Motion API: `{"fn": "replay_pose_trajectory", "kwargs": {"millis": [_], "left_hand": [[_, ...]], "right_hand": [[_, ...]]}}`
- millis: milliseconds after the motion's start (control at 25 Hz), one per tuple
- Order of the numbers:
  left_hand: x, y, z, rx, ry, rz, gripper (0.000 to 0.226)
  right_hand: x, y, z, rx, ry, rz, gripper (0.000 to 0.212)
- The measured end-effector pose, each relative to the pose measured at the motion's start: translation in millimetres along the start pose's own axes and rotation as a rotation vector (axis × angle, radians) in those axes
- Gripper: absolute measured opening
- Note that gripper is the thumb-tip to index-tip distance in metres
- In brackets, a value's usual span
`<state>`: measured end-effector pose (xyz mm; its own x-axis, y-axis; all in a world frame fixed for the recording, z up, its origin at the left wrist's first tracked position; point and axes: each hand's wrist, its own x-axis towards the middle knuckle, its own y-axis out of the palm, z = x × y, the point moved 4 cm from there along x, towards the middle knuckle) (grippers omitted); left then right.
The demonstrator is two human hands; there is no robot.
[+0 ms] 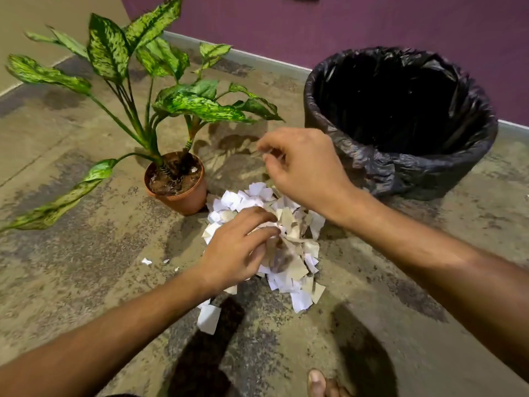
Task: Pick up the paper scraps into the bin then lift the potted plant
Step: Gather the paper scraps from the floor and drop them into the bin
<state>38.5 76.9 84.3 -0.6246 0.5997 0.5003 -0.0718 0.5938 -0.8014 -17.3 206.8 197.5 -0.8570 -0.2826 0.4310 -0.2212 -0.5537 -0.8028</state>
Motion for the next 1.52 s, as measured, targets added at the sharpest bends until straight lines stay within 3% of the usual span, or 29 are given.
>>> {"fn": "replay_pose_trajectory", "kwargs": {"millis": [120,360,560,680,920,1280,1440,1520], "left_hand": [[-52.2,-2.0,42.8,0.101,-0.148,0.152,0.025],[-158.9,-3.1,137.9,0.246,-0.933,0.437,0.043],[-215.1,-11.4,158.0,0.302,-1.238,0.672,0.060],[-223.5,-8.0,151.5,0.266,-1.225,0.804,0.072],[-212.7,-3.6,132.4,0.223,-1.132,0.890,0.073],[-213.0,-4.4,115.0,0.163,-1.007,0.902,0.078],[-209.4,3.3,102.3,0.184,-0.883,0.951,0.078],[-202.1,5.7,94.3,0.214,-0.779,0.949,0.072]], "right_hand": [[-14.5,54.7,17.9,-0.037,-0.119,0.277,0.018],[-52.0,157.7,39.6,-0.047,-0.333,0.745,0.035],[-80.8,226.8,48.0,-0.125,-0.483,1.041,0.079],[-81.1,253.5,57.2,-0.146,-0.569,1.062,0.097],[-70.6,296.5,74.5,-0.205,-0.598,1.117,0.109],[-98.6,303.6,62.9,-0.164,-0.572,1.097,0.107],[-118.4,282.0,53.2,-0.152,-0.594,1.080,0.110],[-130.6,271.7,47.9,-0.153,-0.590,1.062,0.100]]}}
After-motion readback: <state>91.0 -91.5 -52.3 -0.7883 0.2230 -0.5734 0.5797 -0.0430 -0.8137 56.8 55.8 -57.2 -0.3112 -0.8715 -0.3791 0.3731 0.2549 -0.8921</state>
